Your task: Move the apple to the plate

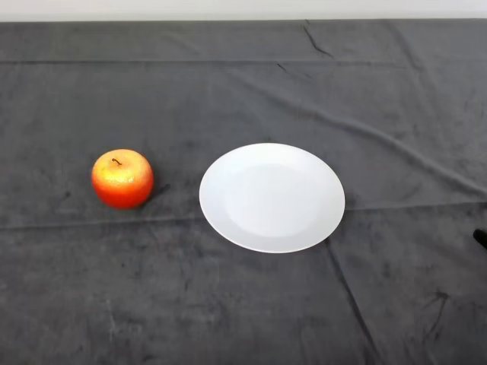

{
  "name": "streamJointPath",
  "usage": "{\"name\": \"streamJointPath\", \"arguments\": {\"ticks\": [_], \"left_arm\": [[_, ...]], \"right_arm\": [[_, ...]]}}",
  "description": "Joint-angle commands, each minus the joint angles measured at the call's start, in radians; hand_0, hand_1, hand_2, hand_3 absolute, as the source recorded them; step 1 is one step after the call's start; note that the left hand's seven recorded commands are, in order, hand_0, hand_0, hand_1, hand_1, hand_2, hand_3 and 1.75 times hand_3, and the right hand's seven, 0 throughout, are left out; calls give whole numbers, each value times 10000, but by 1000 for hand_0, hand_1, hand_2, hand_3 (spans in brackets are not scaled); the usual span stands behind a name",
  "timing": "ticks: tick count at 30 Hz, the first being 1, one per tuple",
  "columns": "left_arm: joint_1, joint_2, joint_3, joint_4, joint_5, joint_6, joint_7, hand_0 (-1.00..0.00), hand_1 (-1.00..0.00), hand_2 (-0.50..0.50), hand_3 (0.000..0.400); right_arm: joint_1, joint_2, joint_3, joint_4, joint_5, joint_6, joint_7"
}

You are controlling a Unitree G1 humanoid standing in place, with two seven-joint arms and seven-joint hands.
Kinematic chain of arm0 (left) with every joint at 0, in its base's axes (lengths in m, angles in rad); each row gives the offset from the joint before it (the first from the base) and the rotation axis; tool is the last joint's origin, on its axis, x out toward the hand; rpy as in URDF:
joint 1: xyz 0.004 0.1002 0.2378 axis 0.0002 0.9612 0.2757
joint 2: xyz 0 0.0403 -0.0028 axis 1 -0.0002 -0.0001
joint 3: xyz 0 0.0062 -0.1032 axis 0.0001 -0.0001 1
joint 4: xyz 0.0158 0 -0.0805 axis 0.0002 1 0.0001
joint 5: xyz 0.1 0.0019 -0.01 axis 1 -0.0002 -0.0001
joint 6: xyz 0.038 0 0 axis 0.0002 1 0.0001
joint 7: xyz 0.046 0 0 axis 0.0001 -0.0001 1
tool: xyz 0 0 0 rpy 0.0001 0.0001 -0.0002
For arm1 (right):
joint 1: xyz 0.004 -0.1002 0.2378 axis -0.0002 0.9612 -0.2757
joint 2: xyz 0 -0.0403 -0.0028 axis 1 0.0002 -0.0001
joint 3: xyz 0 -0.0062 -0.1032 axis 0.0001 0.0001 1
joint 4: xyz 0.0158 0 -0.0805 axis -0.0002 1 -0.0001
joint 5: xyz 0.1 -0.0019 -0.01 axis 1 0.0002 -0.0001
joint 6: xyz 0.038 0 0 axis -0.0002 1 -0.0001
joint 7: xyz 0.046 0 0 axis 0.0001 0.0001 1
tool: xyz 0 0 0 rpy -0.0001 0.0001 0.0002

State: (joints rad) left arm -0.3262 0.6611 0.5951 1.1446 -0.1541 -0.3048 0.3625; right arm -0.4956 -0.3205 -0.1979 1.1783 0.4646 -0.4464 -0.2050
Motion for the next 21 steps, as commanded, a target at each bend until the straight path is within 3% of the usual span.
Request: {"name": "streamJointPath", "arguments": {"ticks": [1,21], "left_arm": [[137,1,-356,-254,-60,114,97,0,0,0,0],[132,13,-421,-247,-138,91,96,0,0,0,0]], "right_arm": [[486,360,-162,431,-36,529,-53],[486,360,-163,430,-37,529,-54]]}}
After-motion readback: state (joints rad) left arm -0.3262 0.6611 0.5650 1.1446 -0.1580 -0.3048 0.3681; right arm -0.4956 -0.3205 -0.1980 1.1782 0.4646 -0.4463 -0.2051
